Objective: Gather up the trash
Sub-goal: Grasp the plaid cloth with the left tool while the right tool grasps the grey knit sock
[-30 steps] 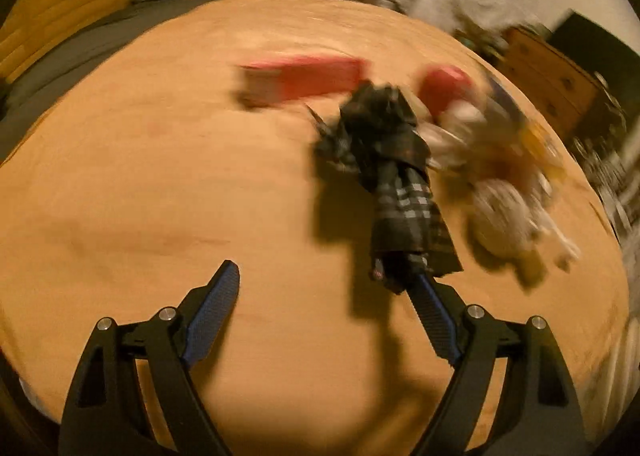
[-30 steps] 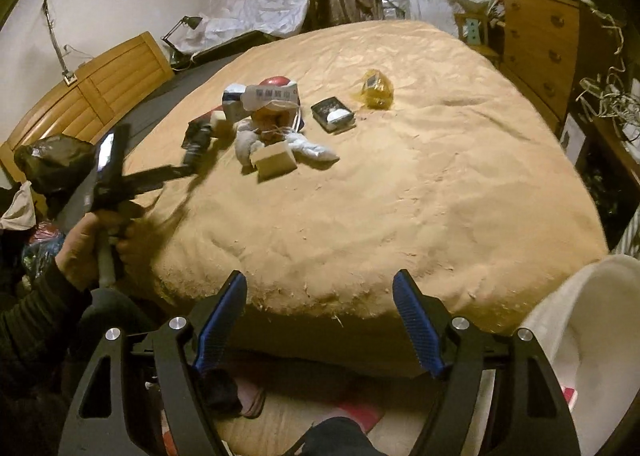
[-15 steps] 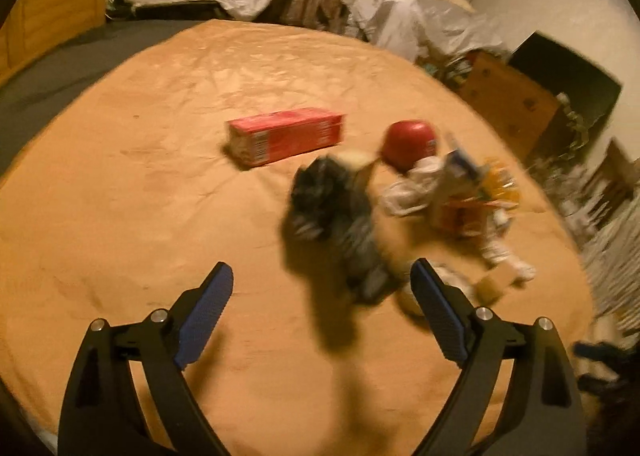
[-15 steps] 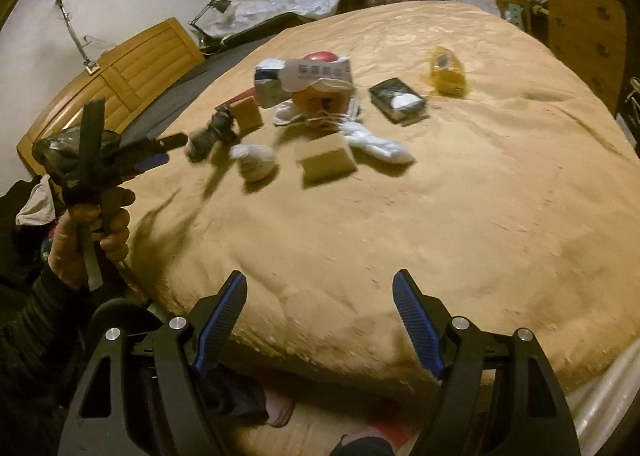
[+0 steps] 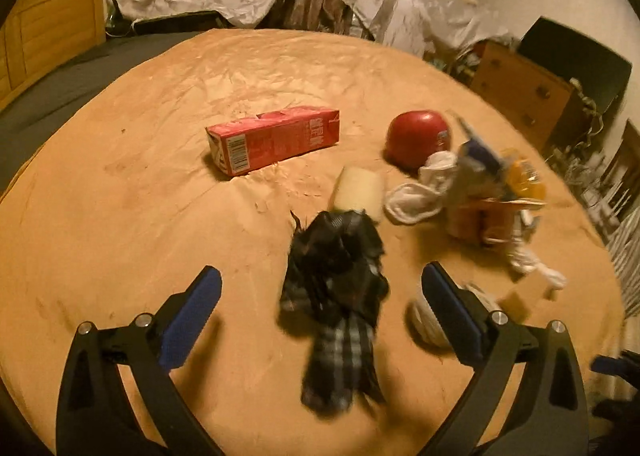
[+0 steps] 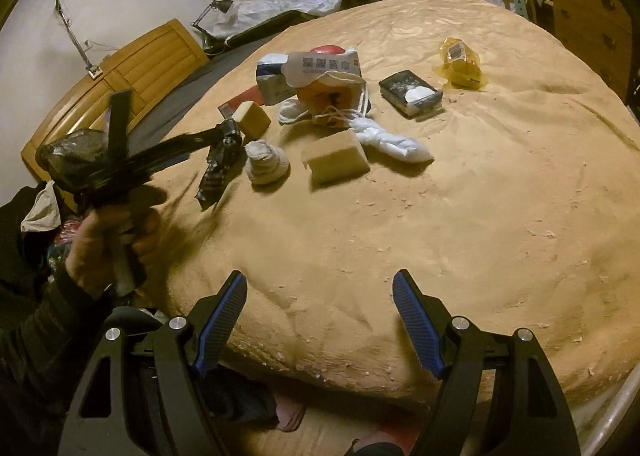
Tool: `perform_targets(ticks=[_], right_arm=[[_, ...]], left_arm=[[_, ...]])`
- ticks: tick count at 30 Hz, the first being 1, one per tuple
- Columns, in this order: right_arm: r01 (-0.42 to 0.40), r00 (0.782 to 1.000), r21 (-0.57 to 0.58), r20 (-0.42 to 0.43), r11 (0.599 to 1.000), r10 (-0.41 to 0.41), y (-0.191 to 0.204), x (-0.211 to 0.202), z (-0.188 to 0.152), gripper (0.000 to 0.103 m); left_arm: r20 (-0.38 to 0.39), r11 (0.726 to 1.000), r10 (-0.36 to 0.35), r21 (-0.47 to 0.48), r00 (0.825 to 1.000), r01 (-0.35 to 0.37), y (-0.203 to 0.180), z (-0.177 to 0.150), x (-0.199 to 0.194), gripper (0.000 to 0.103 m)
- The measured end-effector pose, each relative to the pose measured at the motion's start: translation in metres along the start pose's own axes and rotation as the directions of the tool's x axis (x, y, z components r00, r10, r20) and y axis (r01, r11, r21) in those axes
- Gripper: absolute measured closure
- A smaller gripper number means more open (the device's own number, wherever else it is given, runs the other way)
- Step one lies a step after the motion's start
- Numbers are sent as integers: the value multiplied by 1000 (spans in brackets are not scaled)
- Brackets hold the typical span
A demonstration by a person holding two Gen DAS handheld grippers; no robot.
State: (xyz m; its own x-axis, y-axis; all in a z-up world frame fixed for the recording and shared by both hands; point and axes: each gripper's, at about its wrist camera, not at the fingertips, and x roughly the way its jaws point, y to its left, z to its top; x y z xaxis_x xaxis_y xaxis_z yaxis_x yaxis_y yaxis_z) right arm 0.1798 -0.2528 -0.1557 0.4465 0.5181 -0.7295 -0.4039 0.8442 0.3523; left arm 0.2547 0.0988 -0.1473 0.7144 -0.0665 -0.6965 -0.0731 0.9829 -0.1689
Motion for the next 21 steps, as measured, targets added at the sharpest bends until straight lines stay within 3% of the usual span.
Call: perform_targets(ticks=[1,3,6,12,16,21], right_arm=[[0,1000,1,0,1000,0,0,0,0,27],[-2,1000,2,1,1000,2,1,1,0,27],[-8,1000,-3,-2,1000,8,3,3,1,27],[-34,999,-38,-4,999,34,18,11,9,27],[-47,999,-92,-13,995,46,38,25,23,27],[-34,999,-206,-19,978,31,74,61,56,33]], left_arm=[[-17,1000,-5,7,1000,5,1,1,6,32],[-69,999,-43,5,997,44,3,0,15,50],[-107,996,-70,40,992,75,4,-9,9,60],[-164,991,-90,88,982,106,16,-29,-22,62],[-154,986,-31,155,988,55,23,-40,-29,60],[-143,992,-35,112,989,51,33,-46,-28,59]])
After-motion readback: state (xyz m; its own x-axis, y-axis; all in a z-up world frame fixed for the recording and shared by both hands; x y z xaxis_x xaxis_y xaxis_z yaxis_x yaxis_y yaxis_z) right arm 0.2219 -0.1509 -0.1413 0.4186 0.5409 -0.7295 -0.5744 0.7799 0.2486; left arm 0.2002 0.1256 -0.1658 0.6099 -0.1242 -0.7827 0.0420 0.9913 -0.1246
